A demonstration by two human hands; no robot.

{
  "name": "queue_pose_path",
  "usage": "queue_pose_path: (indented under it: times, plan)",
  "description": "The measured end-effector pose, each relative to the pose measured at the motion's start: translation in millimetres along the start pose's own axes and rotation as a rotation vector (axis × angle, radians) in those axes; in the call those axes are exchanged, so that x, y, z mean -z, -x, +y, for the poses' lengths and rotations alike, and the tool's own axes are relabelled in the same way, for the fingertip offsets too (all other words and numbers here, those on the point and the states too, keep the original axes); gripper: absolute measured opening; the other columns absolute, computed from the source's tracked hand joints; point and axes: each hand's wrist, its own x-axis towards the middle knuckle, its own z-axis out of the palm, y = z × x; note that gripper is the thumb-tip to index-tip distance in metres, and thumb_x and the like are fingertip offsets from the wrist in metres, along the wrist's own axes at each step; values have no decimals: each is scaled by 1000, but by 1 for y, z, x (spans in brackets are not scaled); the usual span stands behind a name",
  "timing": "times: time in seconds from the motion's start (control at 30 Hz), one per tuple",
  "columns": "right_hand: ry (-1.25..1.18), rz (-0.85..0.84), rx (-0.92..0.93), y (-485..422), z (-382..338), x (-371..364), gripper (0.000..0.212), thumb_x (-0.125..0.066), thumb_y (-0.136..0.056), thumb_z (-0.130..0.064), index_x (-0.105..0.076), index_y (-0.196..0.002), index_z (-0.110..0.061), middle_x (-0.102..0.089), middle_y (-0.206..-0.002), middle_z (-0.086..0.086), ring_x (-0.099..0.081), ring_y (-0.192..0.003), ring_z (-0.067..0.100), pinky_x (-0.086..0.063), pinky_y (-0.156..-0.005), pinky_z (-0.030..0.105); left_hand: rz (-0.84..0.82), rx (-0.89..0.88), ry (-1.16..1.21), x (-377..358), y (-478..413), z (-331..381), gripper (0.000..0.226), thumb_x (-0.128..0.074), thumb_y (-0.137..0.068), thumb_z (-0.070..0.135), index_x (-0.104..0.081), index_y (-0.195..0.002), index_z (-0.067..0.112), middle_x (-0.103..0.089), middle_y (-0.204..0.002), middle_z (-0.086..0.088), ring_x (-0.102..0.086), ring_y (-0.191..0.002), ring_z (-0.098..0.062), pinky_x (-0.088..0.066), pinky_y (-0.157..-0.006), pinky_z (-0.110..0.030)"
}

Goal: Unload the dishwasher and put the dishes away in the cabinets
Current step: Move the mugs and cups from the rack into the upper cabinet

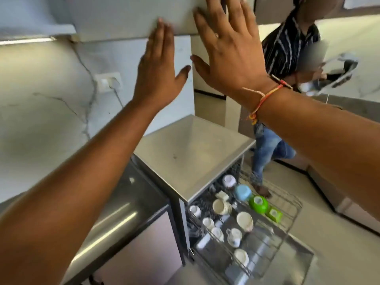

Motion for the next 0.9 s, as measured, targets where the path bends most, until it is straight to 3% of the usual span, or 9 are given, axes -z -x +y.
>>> queue_pose_path:
  times: [0.13,0.2,0.27,0.43,0.57,0.67,0.8,0.9]
  plan:
    - [-82,49,-16,59,-11,-12,67,-32,-99,-54,-33,-153,-15,-24,-160,20,-20,-149,37,-17,-120,50,90,46,151,-23,56,23,75,-43,-98,49,-18,-155,8,-12,-163,-12,-12,-150,-27,-17,-120,-36]
    - [-161,-21,-21,111,-18,-28,66,-37,-98,-52,-36,-152,-13,-21,-160,21,-18,-150,36,-19,-119,48,46,-1,243,-47,106,42,69,-47,-98,40,-25,-152,4,-16,-161,-15,-15,-149,-29,-19,-121,-37]
    - [-229,-213,-65,172,-25,-55,64,-42,-97,-51,-39,-149,-13,-21,-161,19,-19,-149,34,-24,-116,47,-154,-30,290,-80,166,62,67,-50,-96,38,-29,-149,4,-18,-160,-16,-19,-148,-30,-22,-120,-38]
    - [-345,-964,-446,344,-34,-108,67,-52,-91,-54,-39,-146,-18,-33,-155,16,-40,-136,39,-43,-104,52,-829,49,367,-156,310,106,75,-54,-90,47,-30,-149,7,-23,-157,-17,-28,-142,-35,-31,-114,-46]
    - [-395,-1407,-588,443,-21,-108,72,-47,-93,-59,-27,-152,-22,-26,-158,14,-35,-140,38,-41,-107,50,-1222,124,414,-189,368,136,81,-53,-92,49,-18,-153,10,-15,-161,-13,-19,-146,-34,-26,-116,-46]
    - [-439,-1490,-654,478,-9,-104,73,-46,-95,-58,-21,-155,-23,-25,-159,13,-34,-141,36,-39,-110,48,-1337,108,400,-205,384,158,83,-54,-92,51,-17,-153,8,-18,-159,-15,-22,-144,-35,-28,-115,-47]
    - [-484,-1505,-650,502,13,-113,72,-49,-95,-51,-22,-154,-21,-29,-158,12,-38,-139,35,-42,-107,47,-1388,82,347,-231,385,185,70,-58,-89,49,-34,-142,10,-38,-146,-14,-37,-134,-33,-38,-107,-47]
    - [-506,-1493,-619,514,31,-130,73,-52,-94,-48,-21,-154,-20,-29,-157,14,-39,-138,36,-43,-106,48,-1416,123,322,-252,381,201,74,-60,-90,46,-28,-147,9,-33,-151,-13,-33,-138,-32,-36,-110,-46]
